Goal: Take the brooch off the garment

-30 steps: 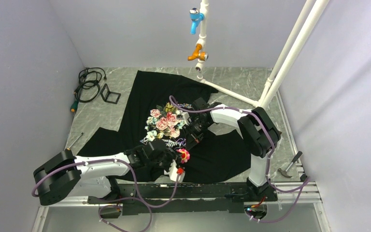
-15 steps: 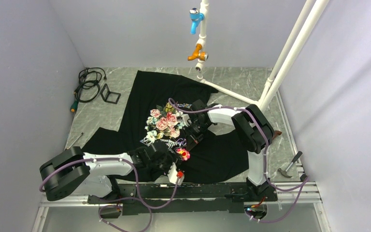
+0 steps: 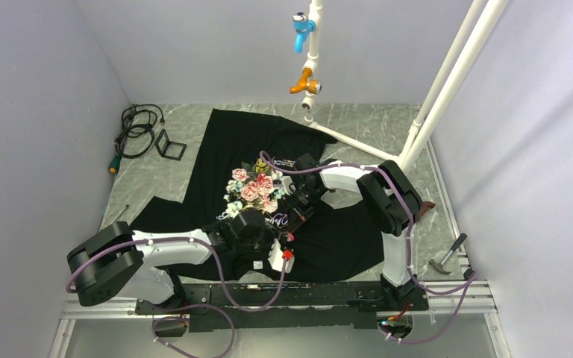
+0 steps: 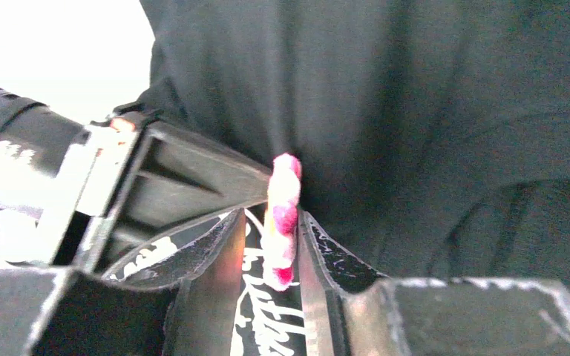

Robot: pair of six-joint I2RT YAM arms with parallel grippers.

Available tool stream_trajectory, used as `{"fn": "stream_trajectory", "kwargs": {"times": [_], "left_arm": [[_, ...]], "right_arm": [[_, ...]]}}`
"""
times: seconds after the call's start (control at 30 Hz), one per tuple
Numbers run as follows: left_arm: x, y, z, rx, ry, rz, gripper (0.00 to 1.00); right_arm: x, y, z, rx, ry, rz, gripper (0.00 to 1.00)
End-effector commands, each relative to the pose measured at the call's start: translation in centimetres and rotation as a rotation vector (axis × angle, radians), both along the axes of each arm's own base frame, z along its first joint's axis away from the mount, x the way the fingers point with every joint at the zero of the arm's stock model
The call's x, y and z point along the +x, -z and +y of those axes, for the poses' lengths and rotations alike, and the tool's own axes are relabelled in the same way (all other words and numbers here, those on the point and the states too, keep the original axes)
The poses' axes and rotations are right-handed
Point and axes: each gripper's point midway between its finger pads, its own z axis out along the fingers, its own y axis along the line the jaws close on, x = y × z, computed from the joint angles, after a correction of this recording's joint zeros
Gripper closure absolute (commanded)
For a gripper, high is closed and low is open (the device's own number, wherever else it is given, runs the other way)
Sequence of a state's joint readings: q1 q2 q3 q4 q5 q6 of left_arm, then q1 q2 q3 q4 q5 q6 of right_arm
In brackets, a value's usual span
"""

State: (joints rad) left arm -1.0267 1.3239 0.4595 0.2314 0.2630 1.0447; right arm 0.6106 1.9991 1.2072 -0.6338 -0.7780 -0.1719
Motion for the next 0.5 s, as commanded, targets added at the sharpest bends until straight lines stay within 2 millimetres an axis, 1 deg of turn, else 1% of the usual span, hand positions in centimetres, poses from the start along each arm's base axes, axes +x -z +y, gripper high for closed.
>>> {"fn": "stream_trajectory", "kwargs": {"times": [0.0,0.07,0.1,0.23,0.33,0.37,0.47], "left_arm": [[1.9,-2.8,-1.2,-0.076,-0.068,0.021,0.64],[2.3,-3.0,-1.2,-0.077,-0.075,0.033,0.67],[2.6,-3.0,-1.1,-0.077,-0.085,0.042,0.71],[3.1,-3.0,-0.8,-0.061,-0.122,0.136,0.87],[3.0,-3.0,-0.7,-0.051,-0.134,0.231,0.97],[2.8,-3.0,-0.7,-0.045,-0.133,0.26,1.0],[2.3,-2.8,-0.4,-0.03,-0.141,0.334,1.0]], "right_arm": [[1.4,1.7,-0.3,-0.034,-0.026,-0.091,1.0],[1.3,1.4,-0.1,-0.019,-0.03,-0.088,1.0],[1.2,1.2,0.0,-0.008,-0.033,-0.084,1.0],[0.9,0.3,0.5,0.037,-0.034,-0.072,1.0],[1.5,-0.6,0.5,0.055,-0.013,-0.089,1.0],[1.8,-1.0,0.3,0.063,0.001,-0.101,1.0],[3.1,-2.9,-0.5,0.099,0.062,-0.129,1.0]]}}
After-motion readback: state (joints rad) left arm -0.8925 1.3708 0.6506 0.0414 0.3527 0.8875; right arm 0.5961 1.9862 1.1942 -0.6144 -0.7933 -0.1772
